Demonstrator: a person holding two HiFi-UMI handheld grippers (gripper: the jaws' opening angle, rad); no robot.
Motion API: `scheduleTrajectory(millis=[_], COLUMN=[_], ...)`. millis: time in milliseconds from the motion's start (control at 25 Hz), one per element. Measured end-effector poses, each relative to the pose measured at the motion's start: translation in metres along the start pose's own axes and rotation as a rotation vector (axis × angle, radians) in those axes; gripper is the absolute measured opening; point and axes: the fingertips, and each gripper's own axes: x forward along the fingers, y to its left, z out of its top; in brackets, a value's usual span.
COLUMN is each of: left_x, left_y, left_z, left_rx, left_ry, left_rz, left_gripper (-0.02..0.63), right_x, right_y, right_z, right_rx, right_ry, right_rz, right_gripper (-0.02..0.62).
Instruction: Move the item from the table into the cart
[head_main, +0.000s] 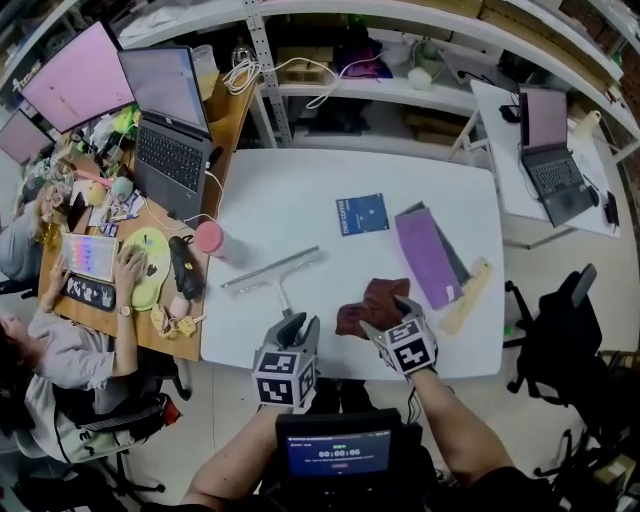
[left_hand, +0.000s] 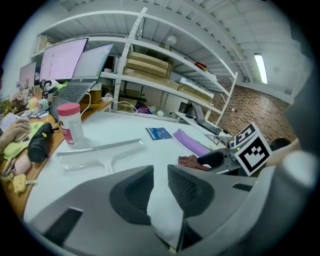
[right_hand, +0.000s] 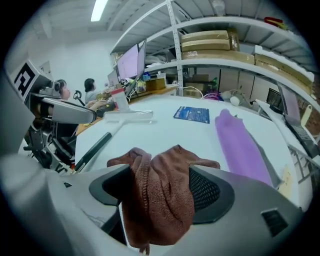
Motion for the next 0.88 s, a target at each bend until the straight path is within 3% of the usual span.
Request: scheduleTrajectory(millis=[120,280,400,440,680,880], left_x=[0.015,0.028,0.029,0.029,0.023,-0.002], left_y=[-0.005,-0.011,-0.014,-0.015,-0.013,-0.016], left_z=[-0.001,-0.001,-0.001,-0.001,-0.001,0.019], left_rx=[0.017,0.010,0.009,0.011,-0.005,-0.002], left_ry=[0.019,0.028,0.031,0.032,0.027,-0.038], left_rz=[-0.021,-0.040,-0.056,-0.056,-0.058,-0.062], left_gripper=[0.115,0.115,0.115,0.115,0.115,0.115], right_x=[0.017,0.024,0.024,0.023,0.025,-0.002], right_y=[-0.001,-0.004,0.002,0.004,0.003,0.015], right_z=[-0.011,-0.012,-0.014,-0.015,-0.018,-0.002], right_rx=[0.018,0.041,0.011,0.008,0.058,0.095], right_ry=[0.046,0.013,0.023,0.027,0.022,-0.034], right_rz=[0.022,0.041,0.051,0.052,0.065,0.081], right_gripper=[0.364,0.299,0.135,0.115,0.074,0.072])
